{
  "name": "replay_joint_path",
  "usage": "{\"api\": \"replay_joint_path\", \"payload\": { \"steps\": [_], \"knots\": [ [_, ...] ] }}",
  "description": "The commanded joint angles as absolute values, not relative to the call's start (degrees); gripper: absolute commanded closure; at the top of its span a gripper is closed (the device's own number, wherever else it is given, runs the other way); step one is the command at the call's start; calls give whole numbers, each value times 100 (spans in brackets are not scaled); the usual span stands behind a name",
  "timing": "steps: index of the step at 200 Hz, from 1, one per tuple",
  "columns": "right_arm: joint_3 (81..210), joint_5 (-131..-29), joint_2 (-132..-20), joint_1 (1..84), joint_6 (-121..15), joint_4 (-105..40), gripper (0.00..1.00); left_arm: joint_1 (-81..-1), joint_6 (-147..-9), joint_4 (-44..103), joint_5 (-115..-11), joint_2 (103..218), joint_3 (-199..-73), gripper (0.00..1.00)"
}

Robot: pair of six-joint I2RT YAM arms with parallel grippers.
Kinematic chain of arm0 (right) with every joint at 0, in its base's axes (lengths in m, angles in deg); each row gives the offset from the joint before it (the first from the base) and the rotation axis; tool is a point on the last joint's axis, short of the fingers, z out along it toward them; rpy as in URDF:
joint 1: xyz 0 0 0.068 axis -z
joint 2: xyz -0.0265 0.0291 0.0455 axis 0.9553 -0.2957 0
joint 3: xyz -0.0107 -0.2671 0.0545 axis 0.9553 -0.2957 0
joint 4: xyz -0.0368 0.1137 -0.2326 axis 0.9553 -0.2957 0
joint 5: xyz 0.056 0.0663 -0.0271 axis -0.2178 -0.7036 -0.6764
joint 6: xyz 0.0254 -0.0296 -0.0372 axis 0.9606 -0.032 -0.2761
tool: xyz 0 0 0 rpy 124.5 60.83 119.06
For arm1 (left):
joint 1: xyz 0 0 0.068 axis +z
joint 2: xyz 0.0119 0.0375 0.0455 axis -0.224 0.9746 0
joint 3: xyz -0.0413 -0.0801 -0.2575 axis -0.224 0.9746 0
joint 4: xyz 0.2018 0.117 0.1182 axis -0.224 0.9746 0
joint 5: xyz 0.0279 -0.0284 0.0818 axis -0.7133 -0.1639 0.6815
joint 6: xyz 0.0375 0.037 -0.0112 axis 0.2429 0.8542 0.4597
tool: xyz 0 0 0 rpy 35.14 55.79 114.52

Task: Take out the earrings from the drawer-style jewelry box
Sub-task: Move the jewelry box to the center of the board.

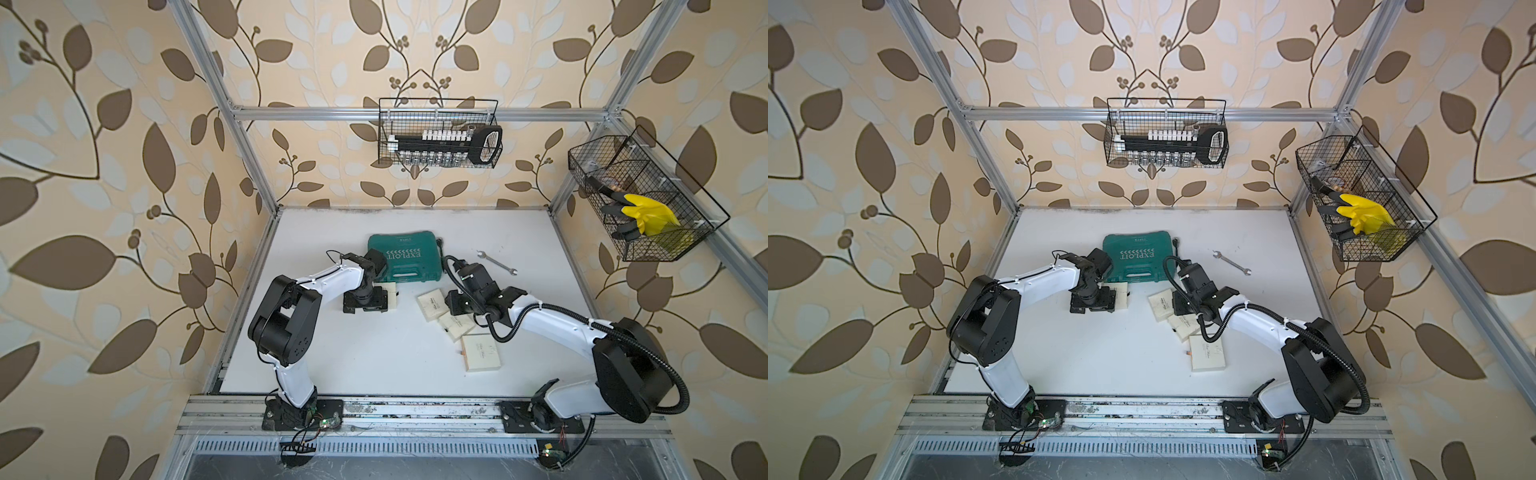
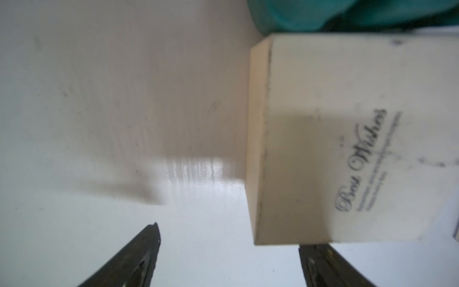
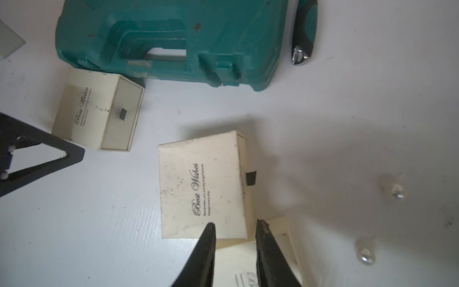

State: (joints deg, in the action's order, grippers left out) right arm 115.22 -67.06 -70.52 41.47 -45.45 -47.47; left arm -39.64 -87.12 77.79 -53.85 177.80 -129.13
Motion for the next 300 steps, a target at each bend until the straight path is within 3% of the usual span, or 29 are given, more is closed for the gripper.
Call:
{"api": "replay_joint_path", "payload": {
  "steps": [1, 37, 88, 136, 204, 300],
  "knots": [
    [11827, -6932, -7166, 4325, -4595, -4940, 70, -4126, -8633, 7675, -5945, 17094, -12897, 10],
    [12047, -7351, -7501, 4506, -4661, -4887, 69, -4139, -8783, 6489, -7807, 16323, -12299, 9],
    [12228, -8142, -8045, 4617, -4634, -4740, 68, -4159, -8773, 6403, -8316, 16946, -12659, 5],
    [12101, -8730, -8291, 4474, -4556, -4532, 67, -4159, -8751, 6336, -8524, 17485, -12886, 5],
    [12002, -8927, -8444, 3393, -4579, -4542, 68, -4161, -8485, 6828, -8529, 17777, -12907, 7],
    [11909, -8666, -8064, 3558, -4585, -4602, 69, -4299, -8287, 7205, -8360, 17968, -12980, 9]
  ]
}}
